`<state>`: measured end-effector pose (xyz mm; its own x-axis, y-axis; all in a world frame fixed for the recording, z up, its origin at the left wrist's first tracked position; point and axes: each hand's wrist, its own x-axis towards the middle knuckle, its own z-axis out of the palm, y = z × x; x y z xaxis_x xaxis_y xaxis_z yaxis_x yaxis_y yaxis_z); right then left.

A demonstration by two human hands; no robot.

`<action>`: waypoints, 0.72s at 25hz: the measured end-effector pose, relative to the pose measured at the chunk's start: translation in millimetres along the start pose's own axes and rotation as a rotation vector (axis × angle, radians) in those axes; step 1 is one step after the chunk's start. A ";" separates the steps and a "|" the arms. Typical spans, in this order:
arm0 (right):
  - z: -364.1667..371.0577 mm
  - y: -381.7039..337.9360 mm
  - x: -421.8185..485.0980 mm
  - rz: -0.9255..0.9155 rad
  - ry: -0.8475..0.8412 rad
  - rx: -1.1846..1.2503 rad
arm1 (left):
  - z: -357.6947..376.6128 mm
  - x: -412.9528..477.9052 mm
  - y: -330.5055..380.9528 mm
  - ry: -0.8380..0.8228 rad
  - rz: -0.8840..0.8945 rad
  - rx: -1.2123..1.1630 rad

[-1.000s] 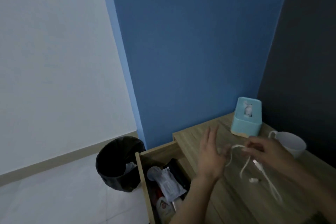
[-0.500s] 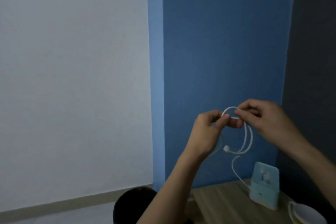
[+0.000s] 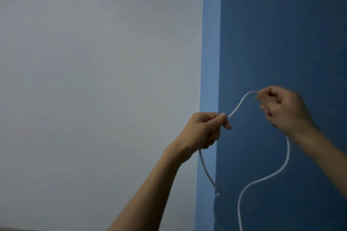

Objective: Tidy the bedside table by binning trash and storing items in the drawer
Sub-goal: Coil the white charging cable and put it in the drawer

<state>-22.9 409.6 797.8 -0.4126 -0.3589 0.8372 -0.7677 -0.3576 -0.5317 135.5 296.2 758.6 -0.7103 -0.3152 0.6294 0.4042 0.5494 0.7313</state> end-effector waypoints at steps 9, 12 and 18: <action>30.5 -55.4 17.8 -0.003 -0.371 0.047 | -46.8 -21.8 37.0 0.206 -0.071 -0.080; 22.7 -63.9 14.7 0.104 -0.624 -0.015 | -64.1 -26.0 40.4 0.329 -0.105 -0.067; 44.1 -73.1 -8.8 0.085 -0.811 -0.033 | -55.4 -31.0 46.4 0.214 -0.084 0.188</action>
<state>58.5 400.9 823.6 0.0032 -0.9006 0.4345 -0.7687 -0.2802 -0.5749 208.2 288.6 787.6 -0.5910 -0.5108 0.6243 0.2210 0.6419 0.7343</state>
